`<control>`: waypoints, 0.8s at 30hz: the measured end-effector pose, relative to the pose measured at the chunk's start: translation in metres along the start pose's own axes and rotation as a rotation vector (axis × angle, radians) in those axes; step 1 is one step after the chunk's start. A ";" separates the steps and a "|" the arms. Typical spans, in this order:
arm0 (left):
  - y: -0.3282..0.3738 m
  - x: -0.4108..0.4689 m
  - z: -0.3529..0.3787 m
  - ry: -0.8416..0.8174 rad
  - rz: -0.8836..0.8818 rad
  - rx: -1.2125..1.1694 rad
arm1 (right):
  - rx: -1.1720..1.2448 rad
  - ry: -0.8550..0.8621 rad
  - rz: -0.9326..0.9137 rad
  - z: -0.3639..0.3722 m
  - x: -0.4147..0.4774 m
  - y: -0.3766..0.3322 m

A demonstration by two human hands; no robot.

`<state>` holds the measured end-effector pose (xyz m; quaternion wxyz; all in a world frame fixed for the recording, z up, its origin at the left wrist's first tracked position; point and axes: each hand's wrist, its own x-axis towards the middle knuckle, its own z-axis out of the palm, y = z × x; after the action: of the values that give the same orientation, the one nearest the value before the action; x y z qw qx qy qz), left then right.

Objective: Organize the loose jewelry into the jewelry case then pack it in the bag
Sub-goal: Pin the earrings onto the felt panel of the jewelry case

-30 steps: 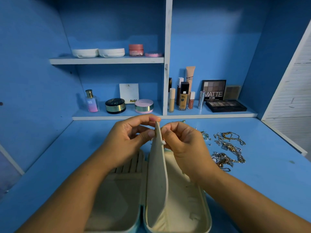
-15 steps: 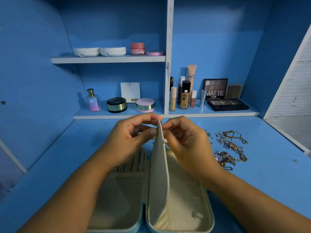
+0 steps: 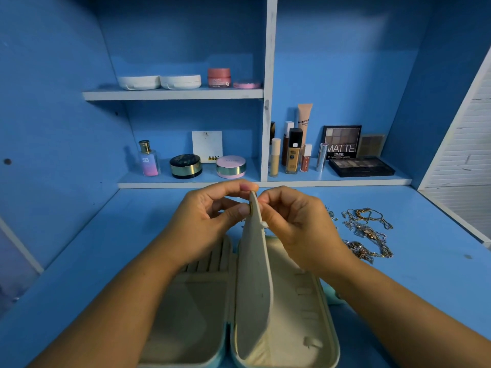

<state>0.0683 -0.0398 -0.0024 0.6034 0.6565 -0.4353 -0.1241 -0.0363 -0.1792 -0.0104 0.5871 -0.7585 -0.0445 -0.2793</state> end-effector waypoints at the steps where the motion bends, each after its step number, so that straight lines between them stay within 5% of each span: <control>1: 0.000 0.000 0.000 -0.005 0.006 0.007 | -0.004 -0.008 0.014 -0.002 0.000 -0.001; 9: 0.006 -0.005 0.001 -0.096 -0.033 0.158 | 0.125 -0.060 0.114 -0.019 -0.009 -0.006; 16: 0.026 -0.027 0.015 -0.476 -0.298 0.863 | 0.107 -0.171 0.224 -0.042 -0.013 -0.009; 24: 0.017 -0.032 0.021 -0.635 -0.369 0.985 | -0.042 -0.301 0.362 -0.079 -0.009 -0.007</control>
<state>0.0282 -0.0294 -0.0036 0.0384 0.8536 -0.4792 -0.2004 -0.0755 -0.2469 0.0035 0.5983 -0.7993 0.0112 -0.0542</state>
